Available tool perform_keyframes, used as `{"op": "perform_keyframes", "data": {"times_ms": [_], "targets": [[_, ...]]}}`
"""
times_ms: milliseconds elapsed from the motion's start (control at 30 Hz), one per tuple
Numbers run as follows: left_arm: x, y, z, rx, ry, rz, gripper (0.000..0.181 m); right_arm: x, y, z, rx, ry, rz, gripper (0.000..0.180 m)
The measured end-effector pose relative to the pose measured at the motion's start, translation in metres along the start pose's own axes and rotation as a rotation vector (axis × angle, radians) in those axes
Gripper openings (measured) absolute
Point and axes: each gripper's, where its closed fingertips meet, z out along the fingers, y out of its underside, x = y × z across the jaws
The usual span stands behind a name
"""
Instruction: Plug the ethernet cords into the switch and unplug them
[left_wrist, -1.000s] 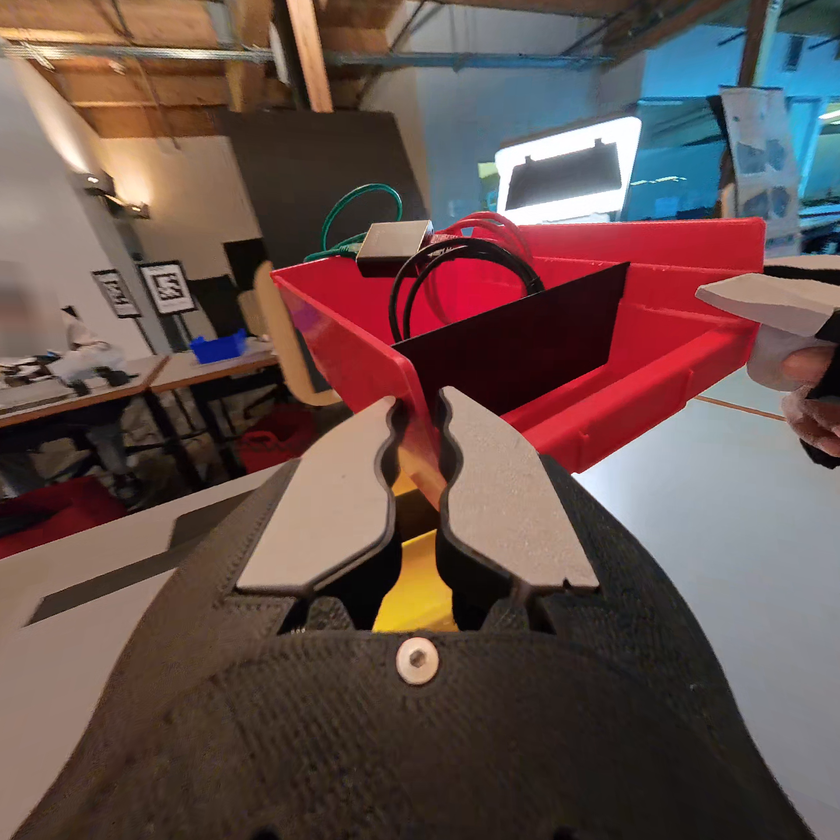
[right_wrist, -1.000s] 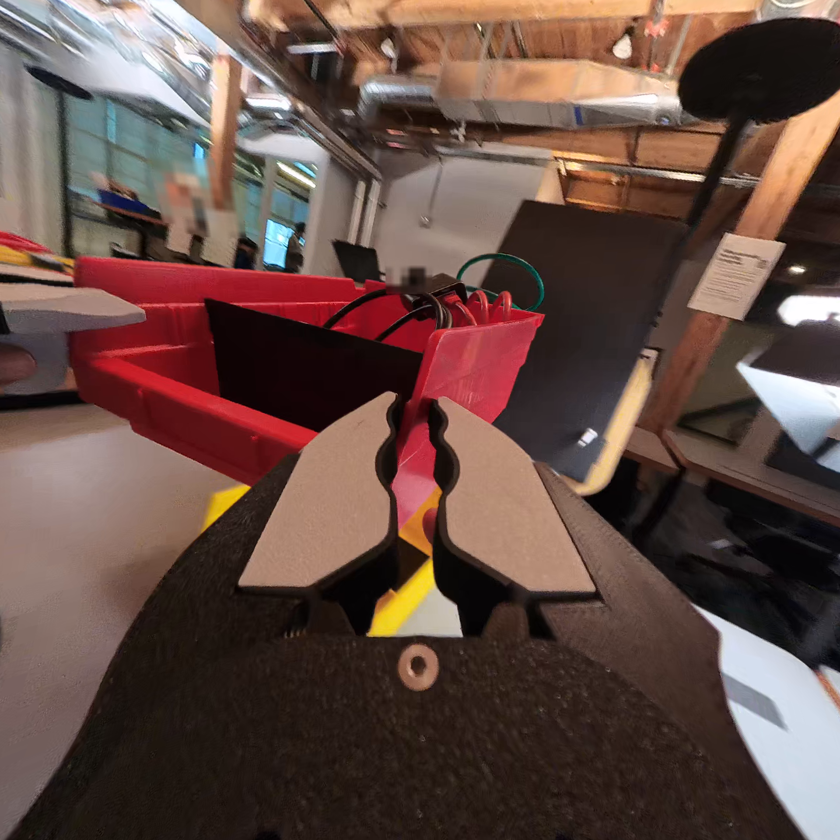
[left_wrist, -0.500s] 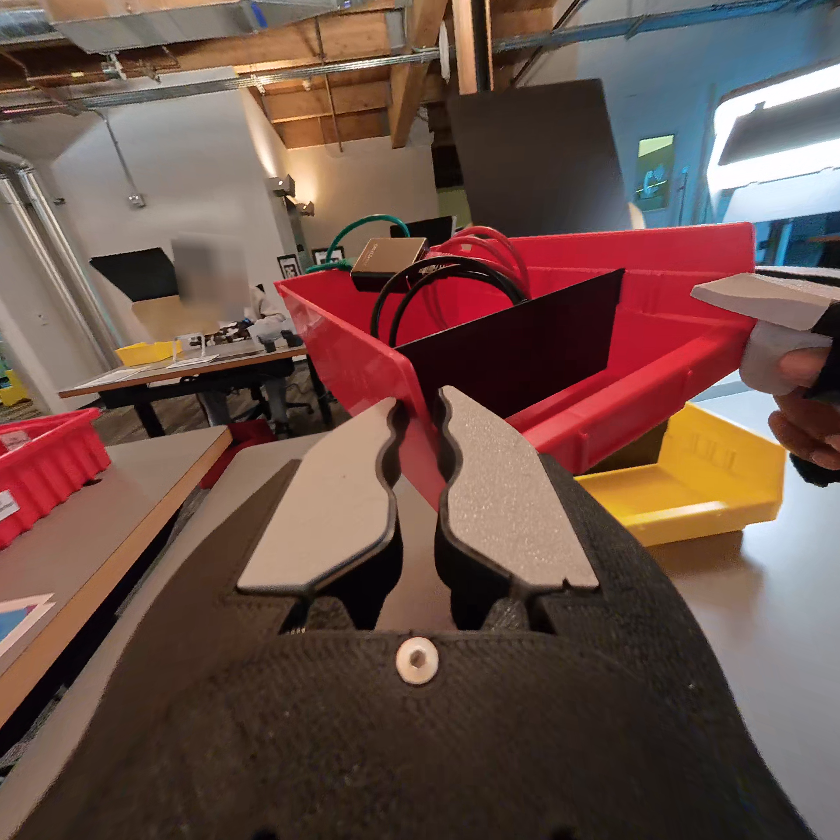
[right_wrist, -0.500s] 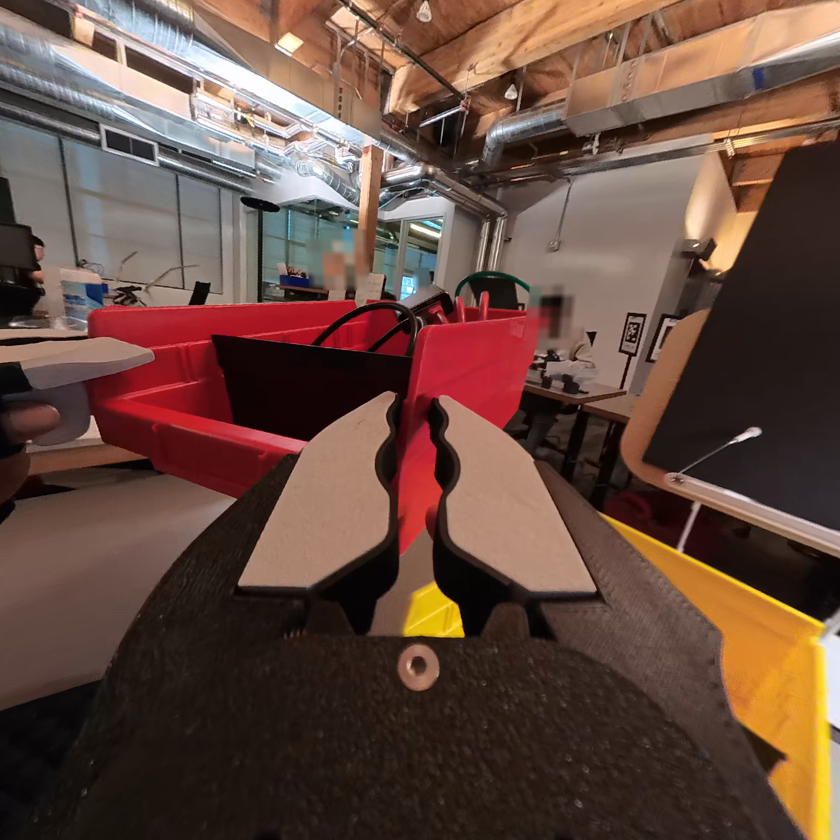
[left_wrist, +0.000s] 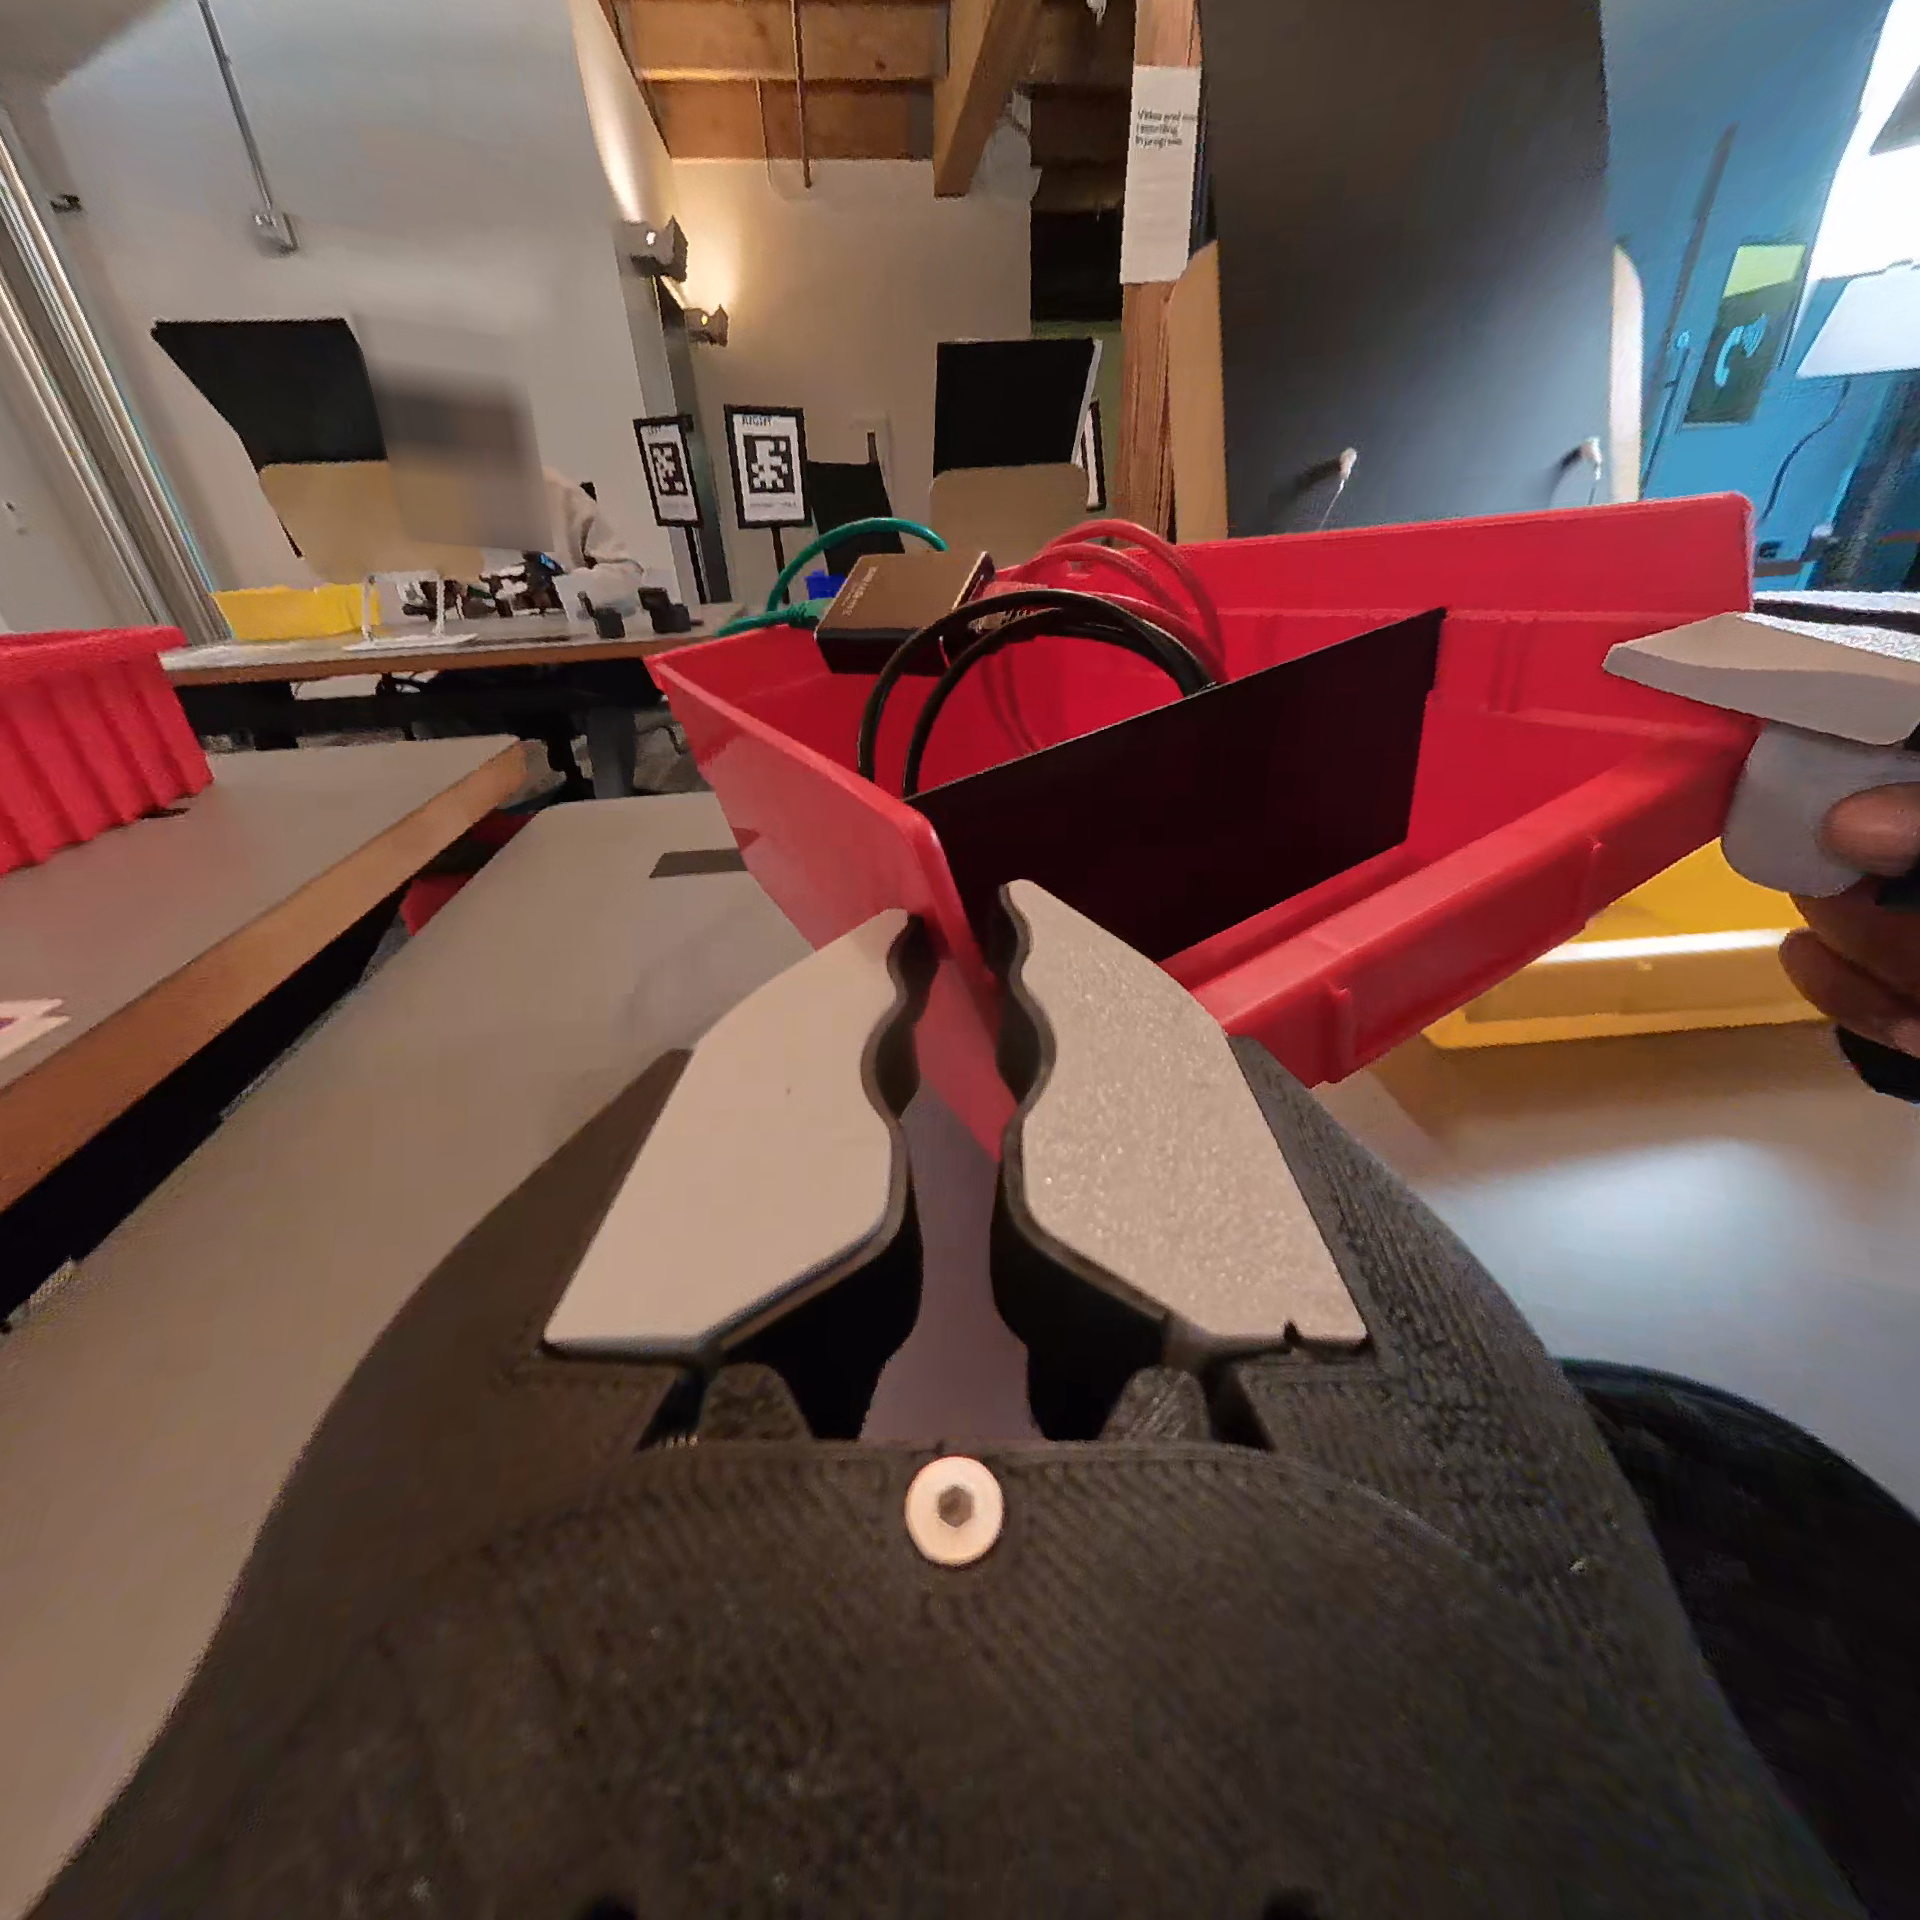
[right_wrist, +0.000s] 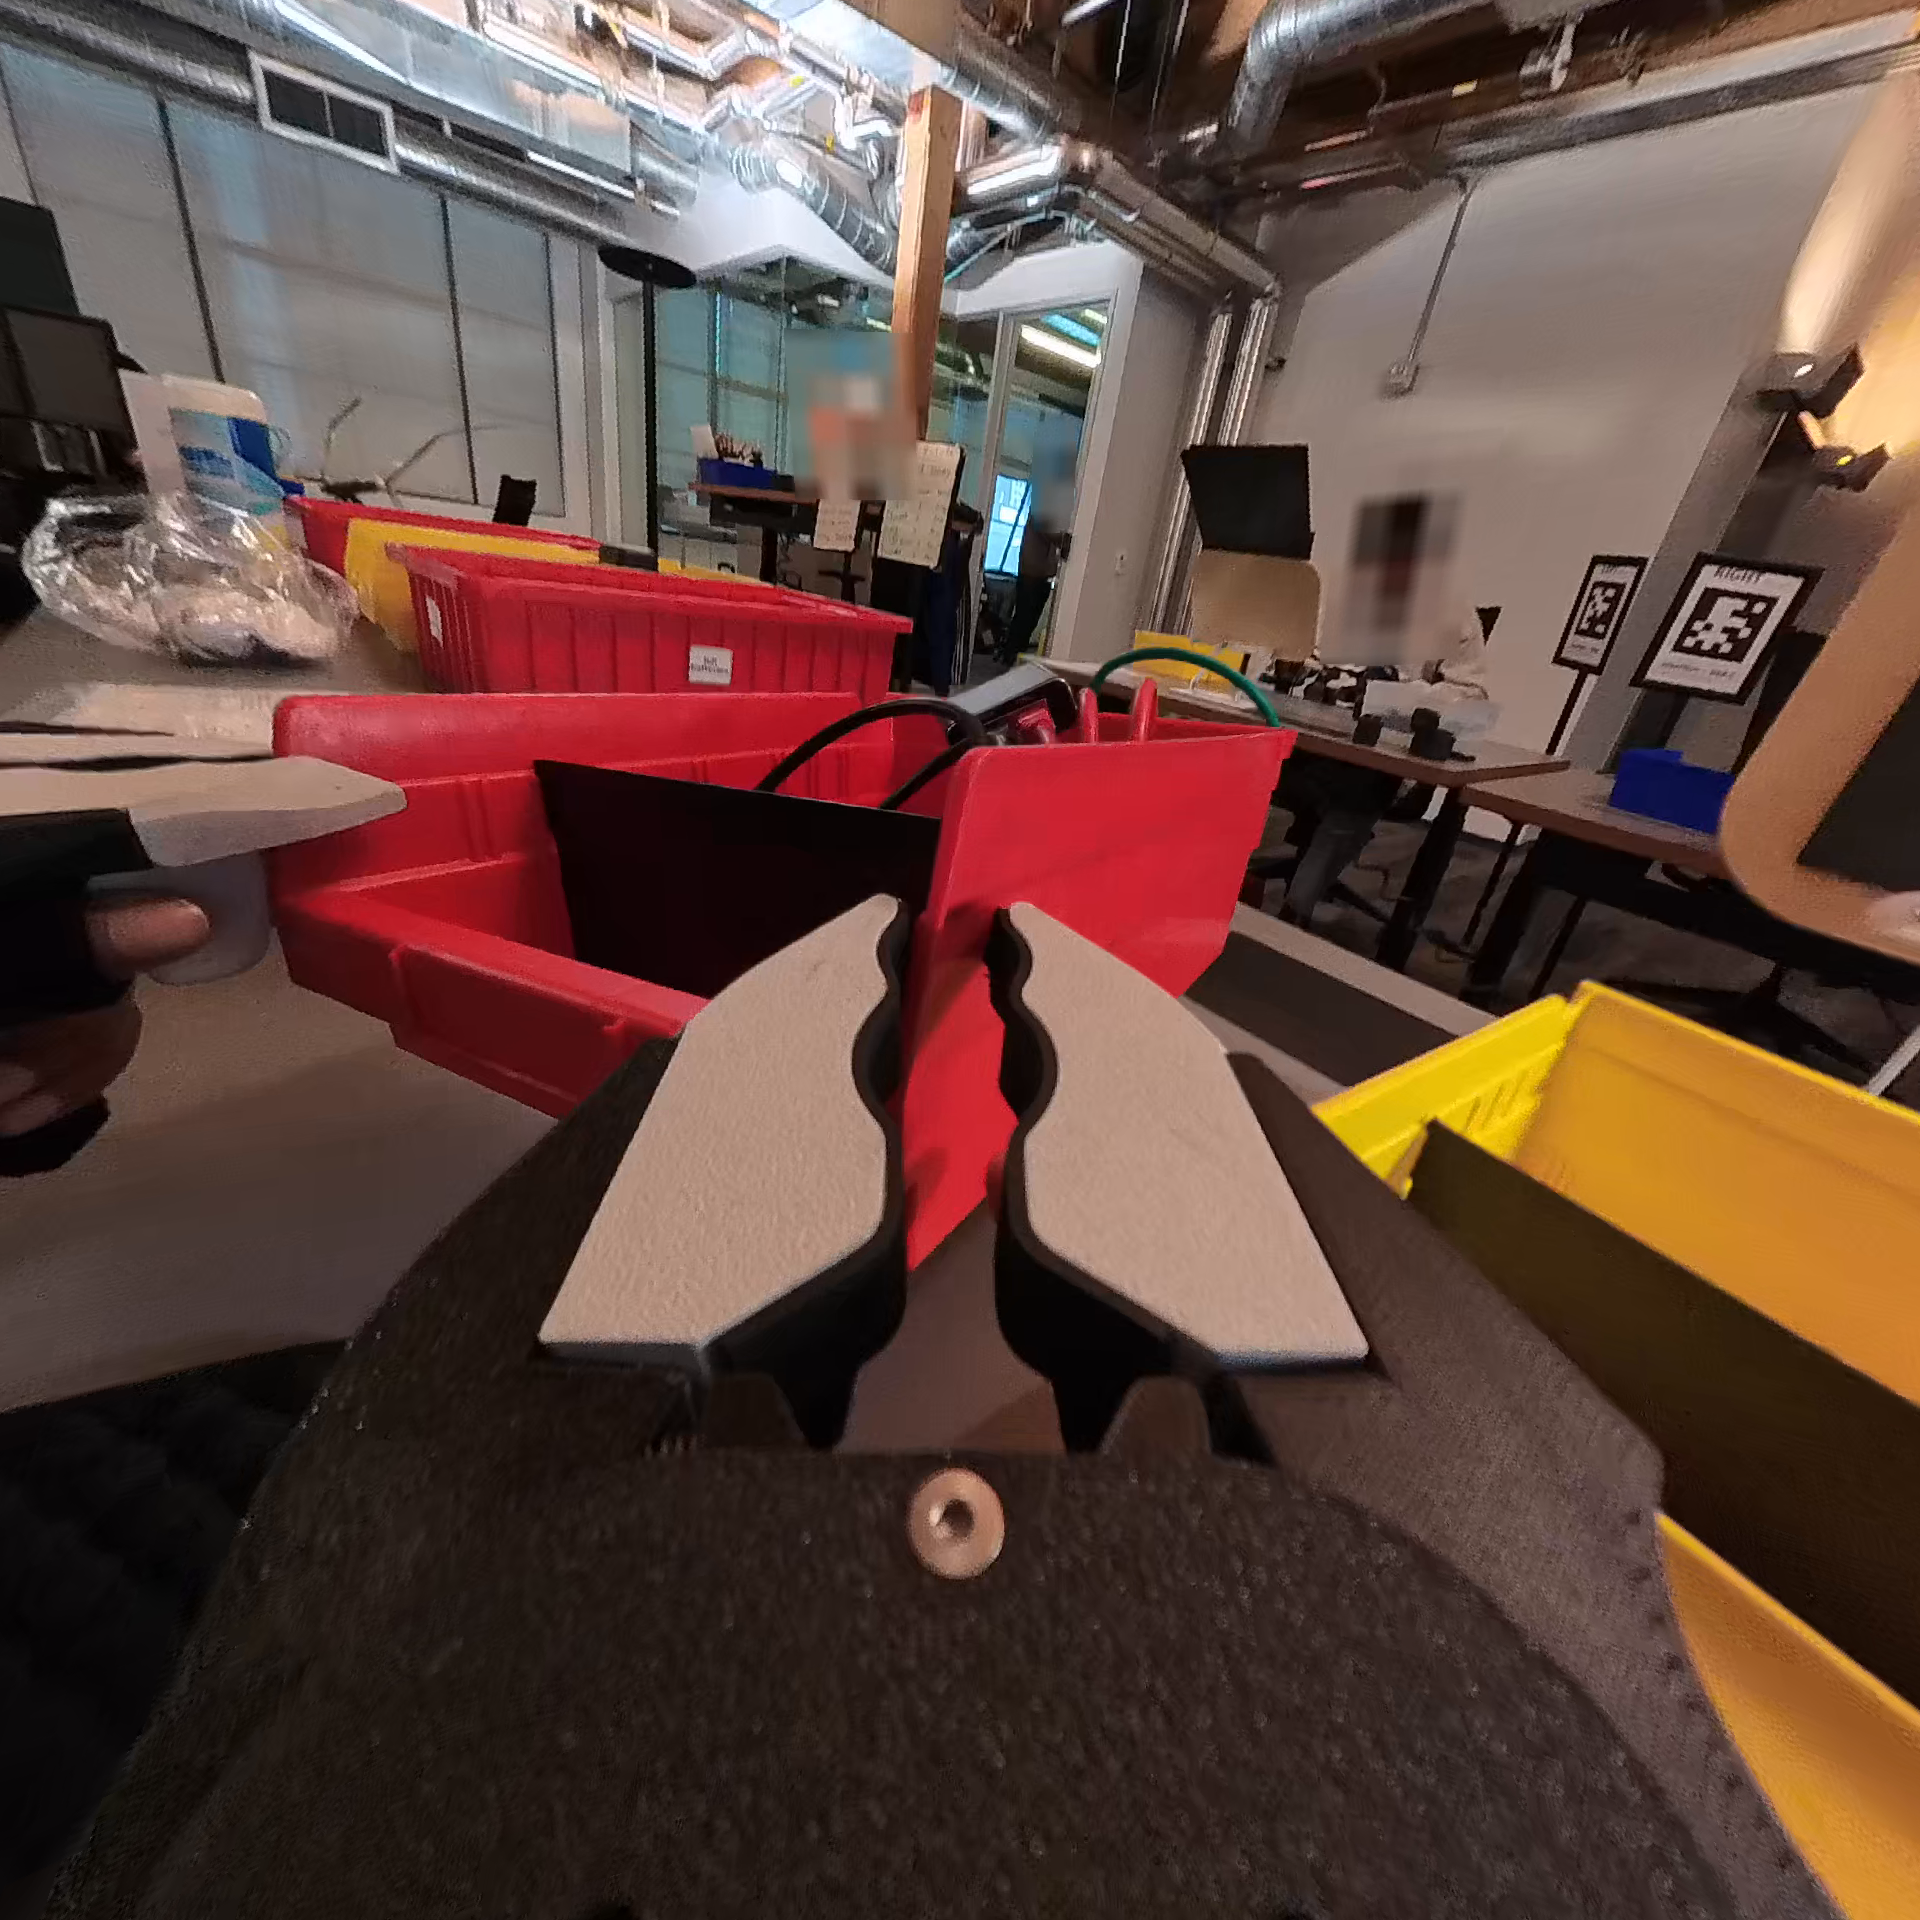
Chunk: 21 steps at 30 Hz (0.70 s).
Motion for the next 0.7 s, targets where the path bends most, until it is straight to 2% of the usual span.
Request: {"op": "perform_keyframes", "data": {"times_ms": [167, 300, 400, 500, 600, 700], "targets": [[-0.005, 0.029, 0.007, -0.096, -0.008, -0.006, 0.009, -0.002, 0.036, 0.001, -0.085, 0.0, 0.027, 0.014], [-0.013, 0.04, 0.015, -0.128, -0.04, -0.1, 0.009, -0.011, 0.064, -0.003, -0.179, -0.074, 0.104, 0.02], [-0.017, 0.05, 0.021, -0.178, -0.082, -0.123, 0.007, -0.008, 0.055, -0.013, -0.142, -0.083, 0.14, 0.026], [-0.011, 0.06, 0.022, -0.224, -0.034, -0.131, 0.01, 0.005, 0.045, -0.028, -0.124, -0.101, 0.175, 0.033], [-0.018, 0.035, 0.015, -0.146, -0.058, -0.049, 0.033, 0.022, 0.044, -0.045, -0.16, -0.13, 0.165, 0.039], [-0.006, 0.011, 0.011, -0.17, 0.004, 0.123, 0.04, 0.038, 0.05, -0.06, -0.253, -0.159, 0.075, 0.04]]}}
